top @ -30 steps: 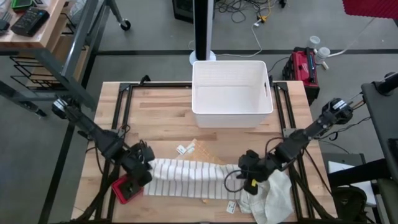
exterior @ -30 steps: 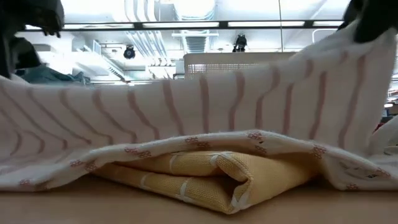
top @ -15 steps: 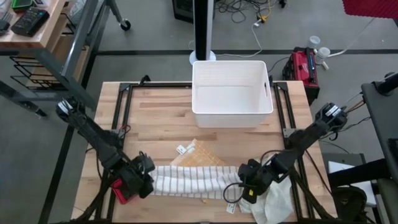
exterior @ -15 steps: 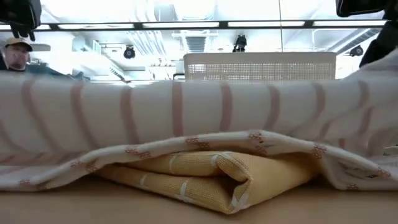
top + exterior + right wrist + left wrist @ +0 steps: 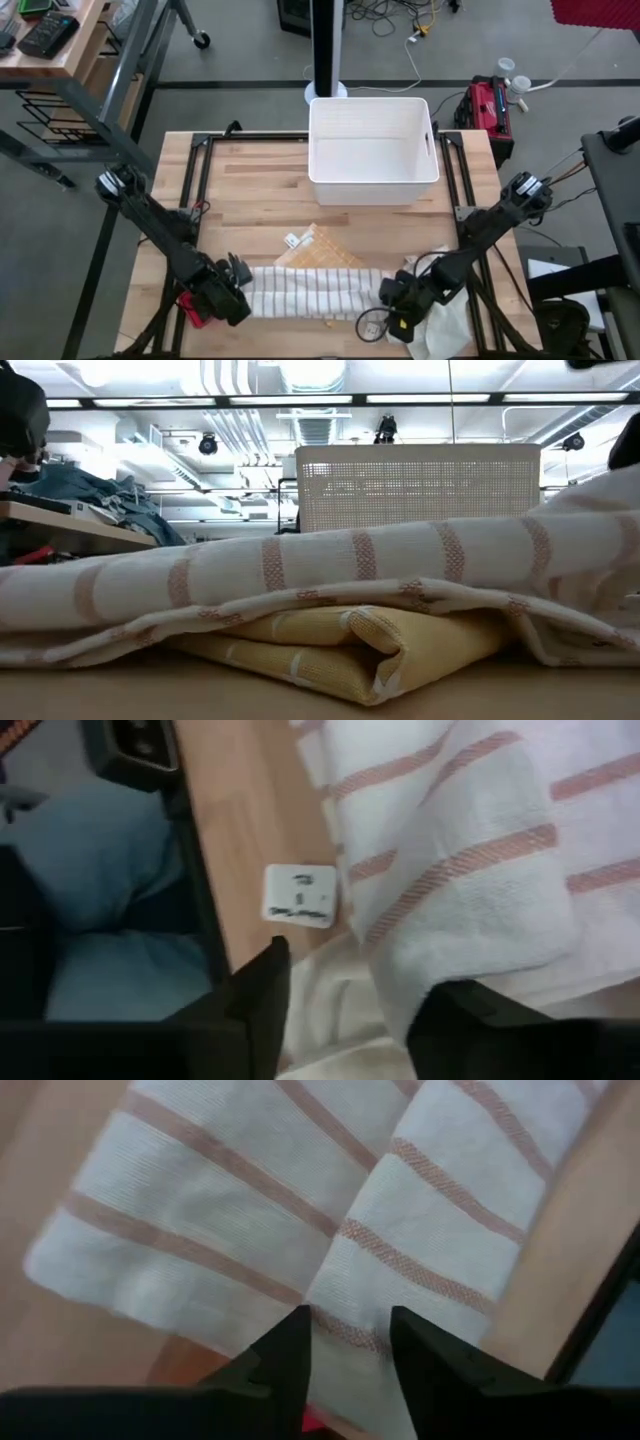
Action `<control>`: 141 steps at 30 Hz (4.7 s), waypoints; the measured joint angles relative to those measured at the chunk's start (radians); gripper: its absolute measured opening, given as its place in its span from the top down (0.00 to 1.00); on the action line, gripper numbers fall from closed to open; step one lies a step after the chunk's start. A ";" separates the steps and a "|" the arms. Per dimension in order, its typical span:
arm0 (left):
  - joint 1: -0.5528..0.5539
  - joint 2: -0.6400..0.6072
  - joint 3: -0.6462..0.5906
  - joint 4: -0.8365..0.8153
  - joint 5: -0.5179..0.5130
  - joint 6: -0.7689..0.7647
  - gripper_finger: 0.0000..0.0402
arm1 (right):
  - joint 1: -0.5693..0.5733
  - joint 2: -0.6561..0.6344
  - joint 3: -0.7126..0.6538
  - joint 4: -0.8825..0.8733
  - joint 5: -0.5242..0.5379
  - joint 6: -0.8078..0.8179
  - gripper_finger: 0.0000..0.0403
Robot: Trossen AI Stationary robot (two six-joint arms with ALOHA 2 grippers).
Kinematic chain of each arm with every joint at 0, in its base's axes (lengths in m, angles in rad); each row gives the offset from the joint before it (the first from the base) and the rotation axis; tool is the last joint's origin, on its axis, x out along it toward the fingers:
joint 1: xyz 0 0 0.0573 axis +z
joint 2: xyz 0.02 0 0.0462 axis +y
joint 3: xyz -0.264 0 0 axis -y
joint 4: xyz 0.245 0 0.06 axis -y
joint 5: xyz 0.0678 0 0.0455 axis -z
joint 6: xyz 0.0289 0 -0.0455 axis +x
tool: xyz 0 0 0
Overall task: Fold towel
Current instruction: Fold the brown patterned towel
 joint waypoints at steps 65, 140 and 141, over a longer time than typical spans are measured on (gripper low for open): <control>-0.022 -0.073 -0.001 0.377 -0.075 0.047 0.81 | 0.175 0.090 0.166 -0.047 0.094 -0.234 0.85; 0.061 -0.006 -0.003 -0.144 -0.153 -0.191 0.99 | -0.007 0.052 0.016 -0.254 0.379 0.120 0.97; 0.061 -0.016 -0.002 -0.157 -0.158 -0.190 0.99 | -0.007 0.040 0.016 -0.271 0.390 0.119 0.98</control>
